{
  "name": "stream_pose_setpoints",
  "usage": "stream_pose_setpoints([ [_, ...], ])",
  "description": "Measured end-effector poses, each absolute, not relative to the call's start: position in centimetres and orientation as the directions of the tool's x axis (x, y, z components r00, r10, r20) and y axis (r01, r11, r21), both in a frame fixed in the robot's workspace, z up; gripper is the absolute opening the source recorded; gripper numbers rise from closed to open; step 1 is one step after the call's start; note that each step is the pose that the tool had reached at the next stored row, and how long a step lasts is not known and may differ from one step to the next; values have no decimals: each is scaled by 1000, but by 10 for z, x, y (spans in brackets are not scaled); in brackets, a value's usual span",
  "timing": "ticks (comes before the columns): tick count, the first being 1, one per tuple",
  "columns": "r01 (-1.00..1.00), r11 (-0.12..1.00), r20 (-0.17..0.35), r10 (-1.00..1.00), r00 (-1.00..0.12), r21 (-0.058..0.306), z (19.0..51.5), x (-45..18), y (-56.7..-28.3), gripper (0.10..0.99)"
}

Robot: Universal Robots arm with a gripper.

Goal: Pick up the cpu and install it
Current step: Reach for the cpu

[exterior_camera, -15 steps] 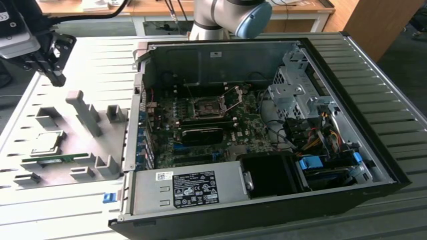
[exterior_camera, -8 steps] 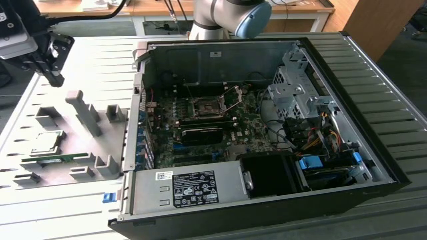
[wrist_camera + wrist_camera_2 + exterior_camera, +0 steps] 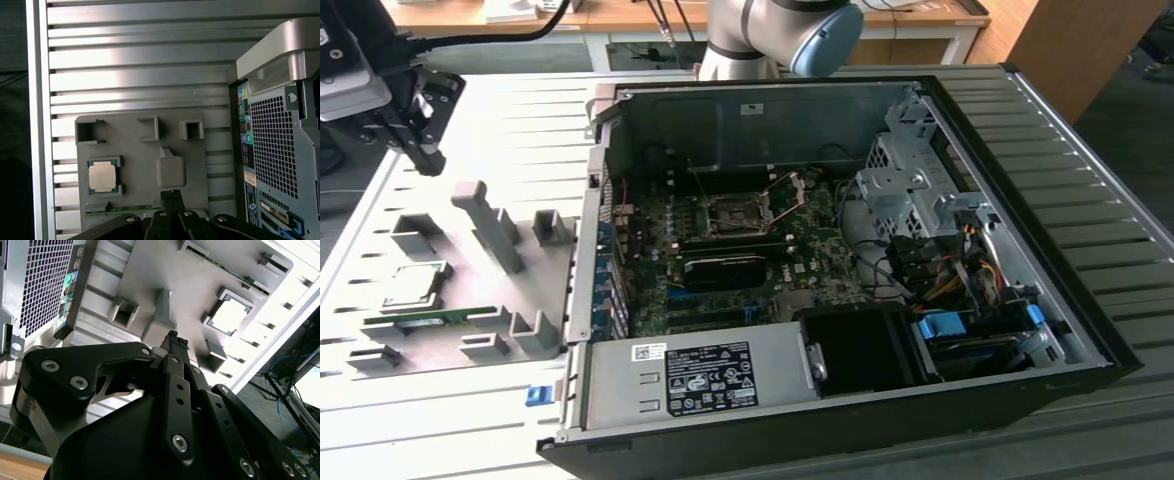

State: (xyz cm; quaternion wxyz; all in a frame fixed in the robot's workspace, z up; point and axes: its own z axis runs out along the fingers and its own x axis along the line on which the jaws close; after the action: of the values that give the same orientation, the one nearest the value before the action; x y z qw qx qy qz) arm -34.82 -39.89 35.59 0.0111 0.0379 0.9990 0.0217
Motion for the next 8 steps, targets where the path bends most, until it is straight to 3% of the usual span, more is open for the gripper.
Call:
stream_pose_setpoints([
  [8, 75, 996, -20, 76, -997, 44, 354, -353, -399, 106],
])
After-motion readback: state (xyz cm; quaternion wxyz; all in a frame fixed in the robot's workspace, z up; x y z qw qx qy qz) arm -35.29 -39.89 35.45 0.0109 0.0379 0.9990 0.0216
